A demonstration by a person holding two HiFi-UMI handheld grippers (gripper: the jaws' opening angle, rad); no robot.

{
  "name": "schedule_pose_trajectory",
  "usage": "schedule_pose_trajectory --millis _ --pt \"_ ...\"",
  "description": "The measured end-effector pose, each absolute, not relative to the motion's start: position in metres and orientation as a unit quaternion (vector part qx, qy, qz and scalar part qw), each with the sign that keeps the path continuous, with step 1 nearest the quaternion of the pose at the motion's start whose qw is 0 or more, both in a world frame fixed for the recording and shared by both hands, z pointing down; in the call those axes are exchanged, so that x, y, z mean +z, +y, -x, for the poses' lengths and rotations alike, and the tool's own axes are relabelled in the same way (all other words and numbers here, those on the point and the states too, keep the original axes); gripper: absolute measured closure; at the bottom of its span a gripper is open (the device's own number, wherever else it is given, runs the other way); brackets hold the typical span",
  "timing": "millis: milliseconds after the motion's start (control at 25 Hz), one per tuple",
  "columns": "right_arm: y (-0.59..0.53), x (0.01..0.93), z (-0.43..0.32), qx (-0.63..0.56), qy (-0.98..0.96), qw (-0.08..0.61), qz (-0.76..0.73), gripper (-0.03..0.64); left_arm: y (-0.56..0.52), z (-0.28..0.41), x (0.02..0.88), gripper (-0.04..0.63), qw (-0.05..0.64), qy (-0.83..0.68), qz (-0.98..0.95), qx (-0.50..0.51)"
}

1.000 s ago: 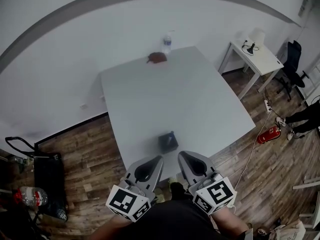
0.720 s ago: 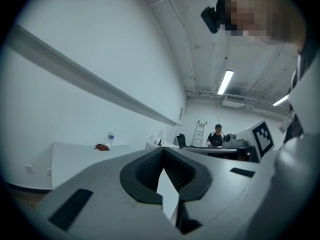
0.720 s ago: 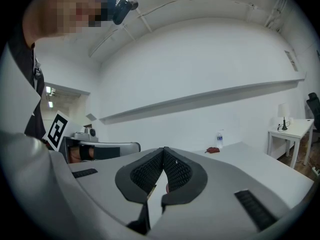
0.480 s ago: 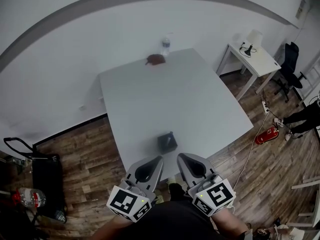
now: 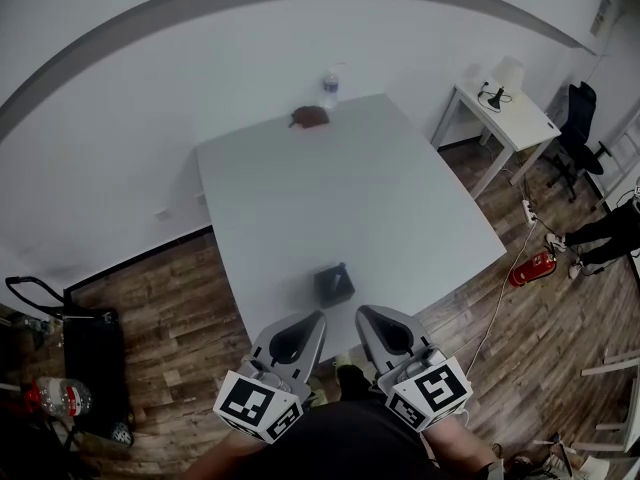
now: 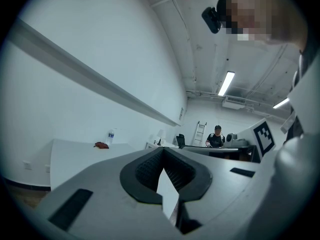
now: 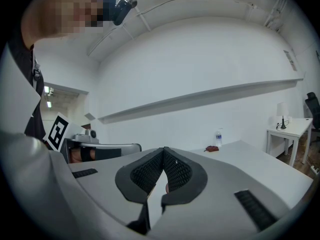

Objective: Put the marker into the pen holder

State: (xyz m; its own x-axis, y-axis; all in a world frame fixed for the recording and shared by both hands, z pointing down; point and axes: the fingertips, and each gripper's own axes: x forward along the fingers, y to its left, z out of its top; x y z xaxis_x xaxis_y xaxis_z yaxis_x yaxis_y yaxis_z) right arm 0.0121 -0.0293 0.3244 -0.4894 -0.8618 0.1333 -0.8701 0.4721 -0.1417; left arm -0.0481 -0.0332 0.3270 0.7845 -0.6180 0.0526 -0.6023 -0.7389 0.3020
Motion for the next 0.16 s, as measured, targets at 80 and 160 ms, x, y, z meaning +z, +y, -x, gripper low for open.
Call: schedule_pose_trajectory --millis 80,160 --pt "-0.0295 0.3244 -0.0116 0.095 -0.858 0.022 -0.505 0.601 -0.0333 0.0478 0.3267 0.589 0.153 -0.327 -0.932 -0.026" --pt "-0.0297 0.3244 -0.0111 0.095 -0.858 0.023 -0.505 0.601 -0.0333 0.0473 0.3266 0.589 0.153 -0.325 -0.933 -0.027"
